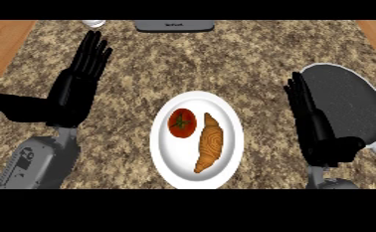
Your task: Pick the tomato from the plate and place it in the pan
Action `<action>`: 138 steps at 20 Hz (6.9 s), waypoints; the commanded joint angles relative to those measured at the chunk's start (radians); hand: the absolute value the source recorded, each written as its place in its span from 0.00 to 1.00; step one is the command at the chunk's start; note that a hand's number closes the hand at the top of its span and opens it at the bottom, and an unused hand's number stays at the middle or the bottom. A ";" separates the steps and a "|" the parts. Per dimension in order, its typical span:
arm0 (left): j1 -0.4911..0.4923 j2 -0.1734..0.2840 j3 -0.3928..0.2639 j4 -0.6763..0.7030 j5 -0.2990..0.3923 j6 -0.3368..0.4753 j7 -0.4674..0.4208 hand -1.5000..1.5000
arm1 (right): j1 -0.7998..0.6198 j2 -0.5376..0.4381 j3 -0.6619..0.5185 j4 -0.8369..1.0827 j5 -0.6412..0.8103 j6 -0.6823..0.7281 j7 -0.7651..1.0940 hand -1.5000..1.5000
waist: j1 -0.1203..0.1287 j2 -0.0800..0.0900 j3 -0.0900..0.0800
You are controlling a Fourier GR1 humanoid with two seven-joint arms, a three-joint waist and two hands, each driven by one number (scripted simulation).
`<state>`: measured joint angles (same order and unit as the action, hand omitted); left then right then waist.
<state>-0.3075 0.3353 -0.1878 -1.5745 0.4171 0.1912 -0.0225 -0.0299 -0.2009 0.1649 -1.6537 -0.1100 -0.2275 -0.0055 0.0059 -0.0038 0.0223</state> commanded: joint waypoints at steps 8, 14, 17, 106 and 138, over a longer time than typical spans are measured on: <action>0.100 0.064 0.044 0.087 -0.052 0.097 0.140 0.50 | -0.106 0.018 0.116 -0.114 0.462 -0.310 0.073 1.00 | -0.025 -0.009 -0.028; 0.127 0.084 0.067 0.056 -0.036 0.089 0.167 0.50 | 0.188 0.019 0.323 -0.298 0.836 -0.429 0.133 0.00 | -0.051 -0.013 -0.026; 0.144 0.071 0.049 0.040 -0.062 0.099 0.157 0.50 | 0.267 -0.018 0.365 -0.369 1.023 -0.379 0.229 0.00 | -0.036 -0.007 -0.026; 0.165 -0.044 0.131 0.005 -0.184 -0.028 0.180 0.50 | -0.829 0.200 0.796 0.673 0.713 0.249 1.099 1.00 | 0.019 0.006 -0.022; 0.190 -0.043 0.185 -0.099 -0.193 -0.001 0.291 0.50 | -0.312 -0.835 0.531 -0.879 0.787 0.227 0.894 1.00 | -0.032 -0.001 -0.021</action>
<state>-0.1007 0.3006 0.0141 -1.6336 0.2326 0.1793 0.2289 -0.4199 -0.9130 0.8437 -2.3287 0.8019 -0.0190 0.8682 -0.0465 -0.0126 0.0003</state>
